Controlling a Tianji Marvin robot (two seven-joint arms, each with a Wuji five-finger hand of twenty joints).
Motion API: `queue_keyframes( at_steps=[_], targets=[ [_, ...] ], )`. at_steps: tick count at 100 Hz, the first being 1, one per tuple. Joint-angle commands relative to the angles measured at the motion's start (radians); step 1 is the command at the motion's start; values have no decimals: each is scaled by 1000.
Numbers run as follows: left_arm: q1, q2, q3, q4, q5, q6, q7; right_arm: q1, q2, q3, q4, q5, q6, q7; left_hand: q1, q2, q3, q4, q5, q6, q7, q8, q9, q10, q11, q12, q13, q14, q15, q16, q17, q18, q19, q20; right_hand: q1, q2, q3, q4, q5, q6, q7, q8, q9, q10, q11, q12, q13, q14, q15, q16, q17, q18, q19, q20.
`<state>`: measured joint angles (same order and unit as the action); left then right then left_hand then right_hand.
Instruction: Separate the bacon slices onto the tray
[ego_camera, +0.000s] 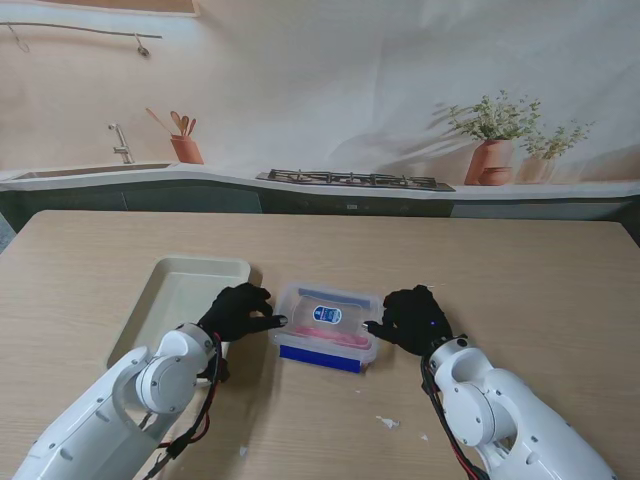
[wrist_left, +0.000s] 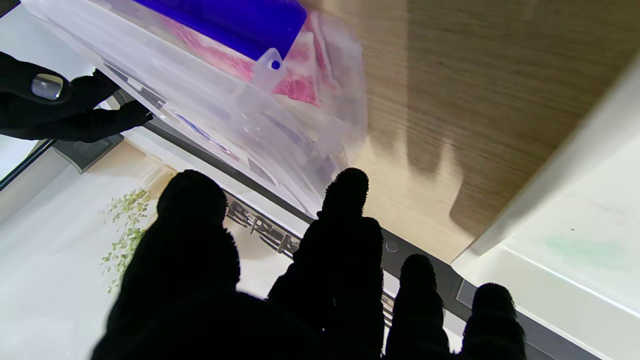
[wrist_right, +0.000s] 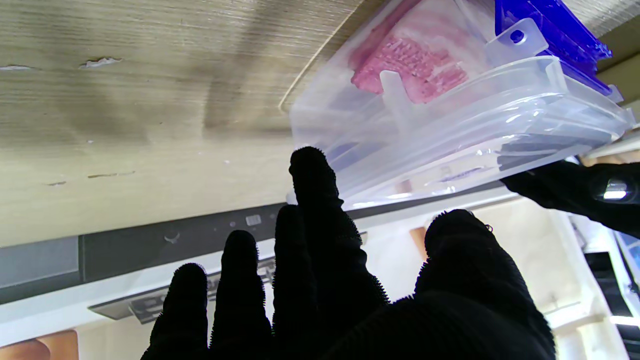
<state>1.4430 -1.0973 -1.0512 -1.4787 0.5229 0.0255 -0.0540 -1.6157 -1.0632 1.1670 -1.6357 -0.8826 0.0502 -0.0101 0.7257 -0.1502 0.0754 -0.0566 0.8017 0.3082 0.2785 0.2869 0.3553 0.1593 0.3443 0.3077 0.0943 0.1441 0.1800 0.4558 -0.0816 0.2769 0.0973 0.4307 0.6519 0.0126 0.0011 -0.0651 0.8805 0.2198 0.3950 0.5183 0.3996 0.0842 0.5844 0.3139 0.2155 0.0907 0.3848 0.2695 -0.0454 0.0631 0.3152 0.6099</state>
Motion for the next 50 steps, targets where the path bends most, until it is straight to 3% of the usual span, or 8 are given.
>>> queue_keyframes(
  at_steps=[1,50],
  targets=[
    [1,-12,8,0,-12,-7,-5,-6,-13,-5,-4,22,-4,7,24,33,9,42,-2,-55,-10,-9,-25,-30,13,-10,-32,-25,-6,13,-4,-20,-19,2,23,54,-22,21,-13,-22,-6,-11,-26,16,1,-3,-36,2,8,3,-15,-13,-11,21],
    [13,-20,3,-15,-34,-39,26,-9,-27,0,-19,121,-3,-4,18,25,35,40,-10,-50,-9,-11,-33,-34,17,-13,-27,-29,7,13,-6,-18,-12,12,33,49,-21,21,-7,-22,0,-11,-25,18,2,-3,-35,3,10,4,-13,-13,-13,22]
  ],
)
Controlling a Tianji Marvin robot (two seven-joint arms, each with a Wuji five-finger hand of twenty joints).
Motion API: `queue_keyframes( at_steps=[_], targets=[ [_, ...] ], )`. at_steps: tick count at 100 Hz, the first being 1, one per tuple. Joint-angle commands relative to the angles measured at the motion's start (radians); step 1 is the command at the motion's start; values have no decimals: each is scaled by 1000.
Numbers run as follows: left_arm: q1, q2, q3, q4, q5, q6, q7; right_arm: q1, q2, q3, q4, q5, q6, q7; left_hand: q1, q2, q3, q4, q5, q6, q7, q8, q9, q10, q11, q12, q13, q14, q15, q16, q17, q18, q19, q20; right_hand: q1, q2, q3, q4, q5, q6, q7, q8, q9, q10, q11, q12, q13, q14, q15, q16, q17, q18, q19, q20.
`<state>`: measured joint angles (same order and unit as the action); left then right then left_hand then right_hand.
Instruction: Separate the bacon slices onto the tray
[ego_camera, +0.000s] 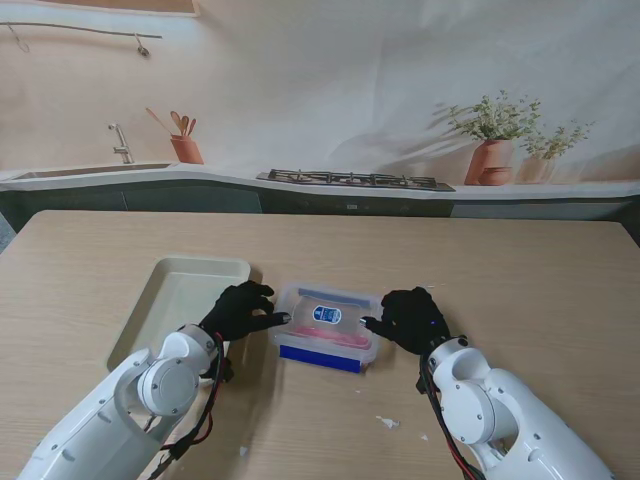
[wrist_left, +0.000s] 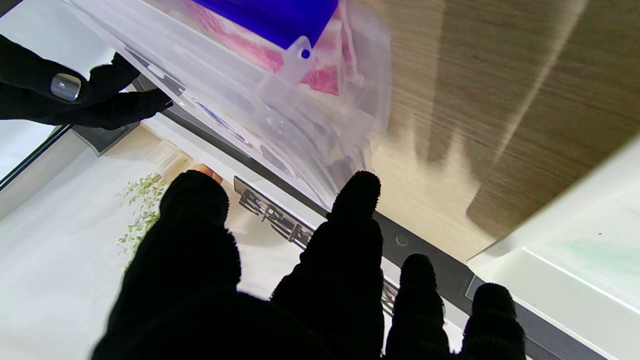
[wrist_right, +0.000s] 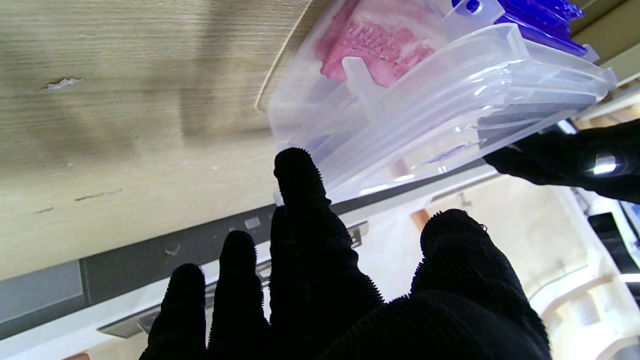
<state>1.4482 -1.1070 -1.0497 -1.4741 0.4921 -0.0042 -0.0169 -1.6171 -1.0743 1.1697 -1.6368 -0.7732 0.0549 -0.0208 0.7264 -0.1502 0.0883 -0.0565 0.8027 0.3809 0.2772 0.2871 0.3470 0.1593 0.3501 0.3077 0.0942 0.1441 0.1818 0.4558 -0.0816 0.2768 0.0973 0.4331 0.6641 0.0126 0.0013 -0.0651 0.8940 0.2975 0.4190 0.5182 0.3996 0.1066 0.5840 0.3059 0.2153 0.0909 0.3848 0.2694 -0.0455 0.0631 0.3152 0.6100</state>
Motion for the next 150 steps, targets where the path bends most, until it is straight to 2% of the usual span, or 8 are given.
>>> queue_keyframes(
  at_steps=[1,26,77,98,106,150],
  targets=[
    [8,-10,1,-20,-4,-9,-11,-8,-16,-3,-19,13,-8,6,17,24,23,40,-11,-123,-7,-11,-24,-34,11,-13,-26,-30,6,13,-6,-18,-12,10,21,48,-22,21,-20,-100,-23,-11,-25,-5,3,5,-34,3,10,4,-12,-13,-12,21],
    [16,-13,-5,-25,-13,-16,-3,-11,-23,4,-26,55,-10,-3,13,19,38,38,-10,-122,-6,-12,-26,-35,11,-14,-25,-31,11,11,-6,-18,-12,12,27,43,-21,21,-18,-99,-20,-10,-21,-5,5,6,-31,4,11,4,-12,-13,-13,22],
    [44,-4,-29,-42,37,-24,-3,-20,-22,8,-37,53,-30,-3,17,-20,91,41,-10,-138,11,-6,-19,-35,17,-12,-19,-26,31,14,-7,-15,-8,20,38,31,-19,22,-14,-107,-15,-9,-18,-4,4,5,-30,5,11,4,-10,-12,-13,23],
    [50,-1,-33,-39,58,-22,-3,-22,-21,6,-42,47,-28,-4,9,-37,131,42,-3,-153,30,2,-12,-31,19,-11,-19,-20,37,12,-7,-15,-7,24,46,26,-16,24,-16,-107,-14,-9,-17,-4,4,6,-30,6,12,5,-10,-11,-13,23],
    [53,-2,-33,-39,62,-30,5,-25,-22,7,-42,45,-22,-7,-12,-47,174,37,-13,-163,51,12,-11,-32,18,-10,-18,-21,45,14,-9,-13,-1,35,49,24,-15,24,-18,-105,-13,-8,-19,-3,4,6,-30,6,12,5,-10,-11,-13,23],
    [51,-3,-22,-69,79,-36,16,-38,-25,24,-48,44,-25,-23,-29,-57,210,34,-11,-153,63,12,-9,-27,21,-9,-15,-13,58,18,-11,-8,14,60,52,23,-15,24,-21,-100,-14,-6,-19,-3,7,7,-30,8,14,6,-9,-12,-13,23]
  ],
)
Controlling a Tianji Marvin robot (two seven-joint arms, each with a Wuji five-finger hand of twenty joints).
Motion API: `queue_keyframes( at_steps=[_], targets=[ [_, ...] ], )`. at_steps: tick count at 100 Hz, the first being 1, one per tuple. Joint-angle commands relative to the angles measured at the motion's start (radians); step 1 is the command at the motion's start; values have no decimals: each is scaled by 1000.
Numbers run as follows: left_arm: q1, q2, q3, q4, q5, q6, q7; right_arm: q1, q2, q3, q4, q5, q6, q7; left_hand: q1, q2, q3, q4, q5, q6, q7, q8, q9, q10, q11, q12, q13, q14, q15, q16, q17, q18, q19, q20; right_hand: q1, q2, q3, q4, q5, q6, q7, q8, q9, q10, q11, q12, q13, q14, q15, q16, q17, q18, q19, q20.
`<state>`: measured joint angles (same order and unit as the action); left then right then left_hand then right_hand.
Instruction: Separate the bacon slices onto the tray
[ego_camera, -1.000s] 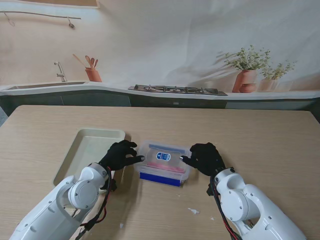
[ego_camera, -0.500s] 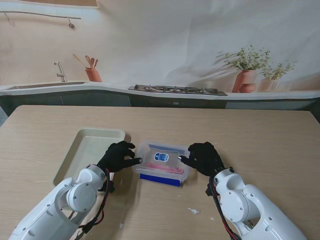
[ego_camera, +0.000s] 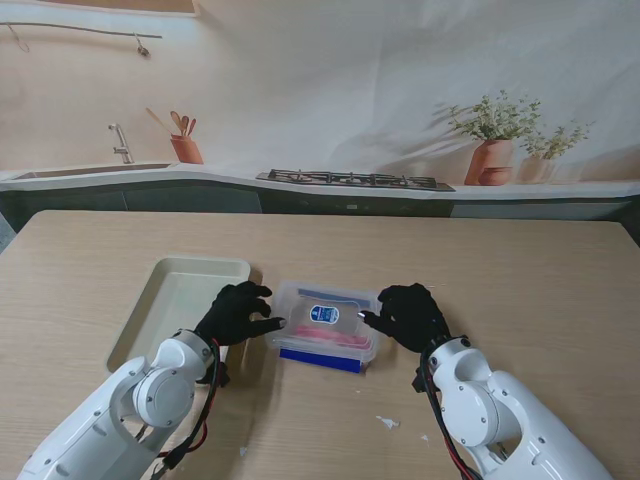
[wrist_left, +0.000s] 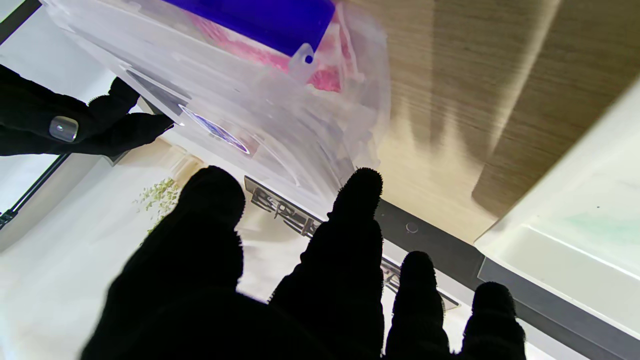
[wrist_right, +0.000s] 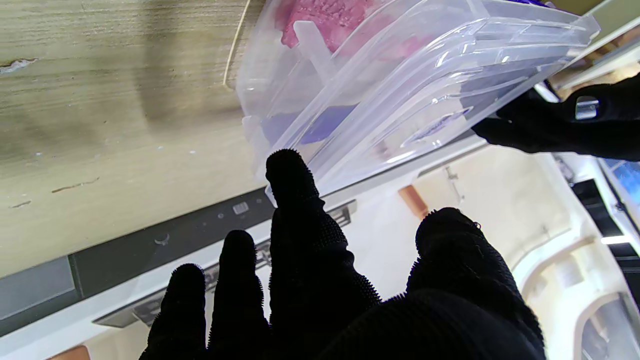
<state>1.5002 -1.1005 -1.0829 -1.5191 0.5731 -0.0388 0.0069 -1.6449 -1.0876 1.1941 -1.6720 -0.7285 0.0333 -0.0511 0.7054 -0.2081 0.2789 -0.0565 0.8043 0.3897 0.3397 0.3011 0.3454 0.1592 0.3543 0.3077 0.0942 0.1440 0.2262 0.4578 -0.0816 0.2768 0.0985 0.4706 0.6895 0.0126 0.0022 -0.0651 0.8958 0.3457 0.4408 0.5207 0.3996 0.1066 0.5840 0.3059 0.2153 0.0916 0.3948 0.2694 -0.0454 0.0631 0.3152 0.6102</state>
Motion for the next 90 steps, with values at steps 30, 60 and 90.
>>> queue_keyframes(
  at_steps=[30,60,90],
  targets=[
    [-33,-12,44,-21,-7,20,-11,-19,-13,15,-12,-6,-1,-5,-16,-2,31,31,-13,-164,3,-3,-9,-27,18,-8,-17,-12,19,16,-16,-6,20,43,26,23,-16,24,-29,-147,-40,-9,-20,-3,7,7,-31,7,4,6,-8,-11,-13,23],
    [-65,-16,87,-4,-24,36,-17,-27,-14,26,-3,-12,14,-14,-18,-3,34,31,-13,-165,5,-3,-12,-29,17,-9,-17,-14,16,16,-16,-8,13,44,25,24,-17,24,-35,-144,-43,-9,-20,0,8,7,-35,5,3,6,-6,-13,-12,24],
    [-98,-11,128,32,-4,32,-35,-40,-14,40,3,-16,41,-12,-19,-4,35,31,-15,-170,6,-3,-10,-32,17,-8,-17,-16,15,16,-13,-8,1,33,28,20,-16,25,-49,-141,-53,-12,-34,0,6,6,-38,7,4,6,-1,-12,-11,24]
  ],
)
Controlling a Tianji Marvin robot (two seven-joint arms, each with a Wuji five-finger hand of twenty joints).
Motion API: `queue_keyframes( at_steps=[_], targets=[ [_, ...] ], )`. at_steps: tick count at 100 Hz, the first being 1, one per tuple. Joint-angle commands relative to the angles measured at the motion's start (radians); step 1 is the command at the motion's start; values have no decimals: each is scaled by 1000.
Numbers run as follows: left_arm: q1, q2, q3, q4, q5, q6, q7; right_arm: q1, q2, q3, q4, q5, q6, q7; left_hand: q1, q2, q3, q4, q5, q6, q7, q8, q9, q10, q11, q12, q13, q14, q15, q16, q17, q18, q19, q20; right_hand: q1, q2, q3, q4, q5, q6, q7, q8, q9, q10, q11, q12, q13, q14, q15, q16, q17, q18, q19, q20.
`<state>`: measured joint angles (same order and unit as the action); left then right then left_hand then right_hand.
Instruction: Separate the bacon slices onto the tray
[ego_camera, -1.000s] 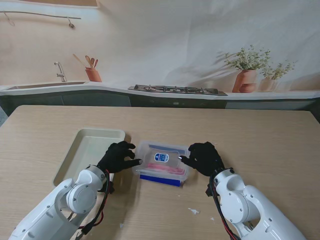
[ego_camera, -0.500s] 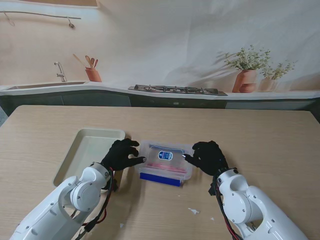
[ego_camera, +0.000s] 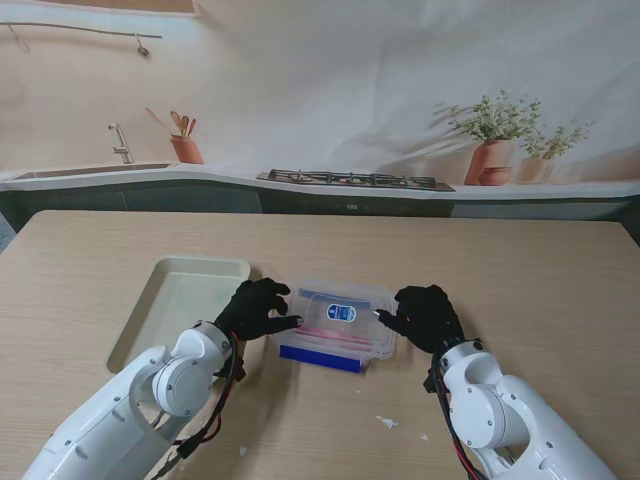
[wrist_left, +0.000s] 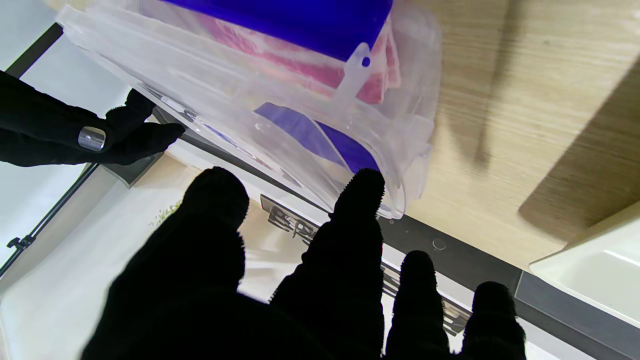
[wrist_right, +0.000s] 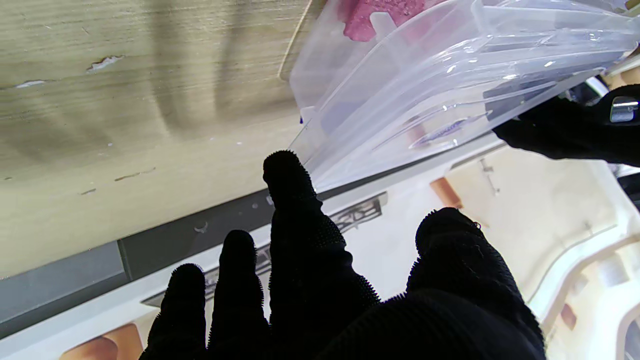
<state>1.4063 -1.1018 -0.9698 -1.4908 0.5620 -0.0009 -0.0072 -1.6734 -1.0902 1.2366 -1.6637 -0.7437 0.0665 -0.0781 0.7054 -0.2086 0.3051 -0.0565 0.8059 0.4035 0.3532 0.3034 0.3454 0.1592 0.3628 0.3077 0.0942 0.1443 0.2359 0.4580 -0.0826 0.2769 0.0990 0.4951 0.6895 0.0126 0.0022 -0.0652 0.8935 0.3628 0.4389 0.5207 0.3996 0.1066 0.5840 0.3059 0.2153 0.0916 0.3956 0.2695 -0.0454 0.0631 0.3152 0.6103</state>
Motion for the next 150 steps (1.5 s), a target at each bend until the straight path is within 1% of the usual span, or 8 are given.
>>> queue_keyframes(
  at_steps=[1,71,90,103,114,127,138,150],
  targets=[
    [-5,-10,16,5,7,-5,-21,-12,-11,-2,-5,-1,8,14,-19,-4,9,31,-16,-185,-7,-5,-10,-33,9,-8,-17,-16,5,16,-11,-8,0,9,28,20,-16,25,-48,-158,-52,-12,-33,0,6,7,-39,6,3,6,-1,-12,-10,24],
    [-37,-7,67,42,56,5,-14,-32,-11,16,-16,-8,39,19,-26,-17,32,33,-24,-187,14,0,-2,-30,15,-5,-15,-14,11,18,-11,-7,-2,4,34,-3,-16,27,-69,-179,-53,-3,-33,10,8,6,-30,17,10,8,18,-4,1,30],
    [-44,-9,81,49,65,21,-7,-42,-11,33,-20,-22,41,13,-25,-18,40,33,-21,-184,19,0,3,-28,18,-4,-15,-12,15,19,-11,-7,0,5,29,-28,-10,31,-136,-209,-66,11,-15,41,22,12,5,55,80,43,77,23,81,94],
    [-47,-11,89,57,64,23,1,-54,-12,48,-22,-32,44,-3,-26,-20,43,33,-22,-182,21,0,4,-27,18,-3,-15,-11,16,18,-11,-7,0,5,23,-38,-10,31,-181,-192,-79,16,-7,56,35,17,13,69,111,59,82,28,92,110],
    [-50,-10,93,65,62,19,-2,-65,-14,59,-25,-34,46,-15,-28,-19,46,33,-23,-184,22,-1,5,-28,19,-3,-14,-12,17,18,-11,-7,1,6,15,-48,-13,31,-216,-170,-95,13,-9,61,46,22,15,77,124,65,85,31,93,114],
    [-51,-10,92,68,62,16,-4,-67,-19,60,-22,-26,52,-36,-26,-22,50,33,-23,-180,23,-1,5,-27,19,-3,-15,-10,17,17,-11,-6,1,6,3,-66,-14,31,-240,-136,-115,8,-19,89,54,25,35,110,152,78,132,49,100,114],
    [-53,-8,92,67,65,16,-10,-64,-25,55,-16,-12,77,-54,-25,-32,55,34,-21,-184,25,-1,6,-28,19,-2,-15,-12,18,17,-11,-6,2,7,-8,-90,-7,31,-254,-108,-135,4,-18,121,83,36,80,156,198,99,216,95,101,91],
    [-55,-7,96,69,76,17,-9,-64,-41,50,-17,50,136,-91,-28,-37,64,34,-22,-182,28,0,8,-30,21,-1,-13,-13,20,17,-11,-6,2,8,-6,-125,-5,32,-264,-74,-144,4,-28,156,102,41,134,197,219,107,286,152,109,67]
  ],
)
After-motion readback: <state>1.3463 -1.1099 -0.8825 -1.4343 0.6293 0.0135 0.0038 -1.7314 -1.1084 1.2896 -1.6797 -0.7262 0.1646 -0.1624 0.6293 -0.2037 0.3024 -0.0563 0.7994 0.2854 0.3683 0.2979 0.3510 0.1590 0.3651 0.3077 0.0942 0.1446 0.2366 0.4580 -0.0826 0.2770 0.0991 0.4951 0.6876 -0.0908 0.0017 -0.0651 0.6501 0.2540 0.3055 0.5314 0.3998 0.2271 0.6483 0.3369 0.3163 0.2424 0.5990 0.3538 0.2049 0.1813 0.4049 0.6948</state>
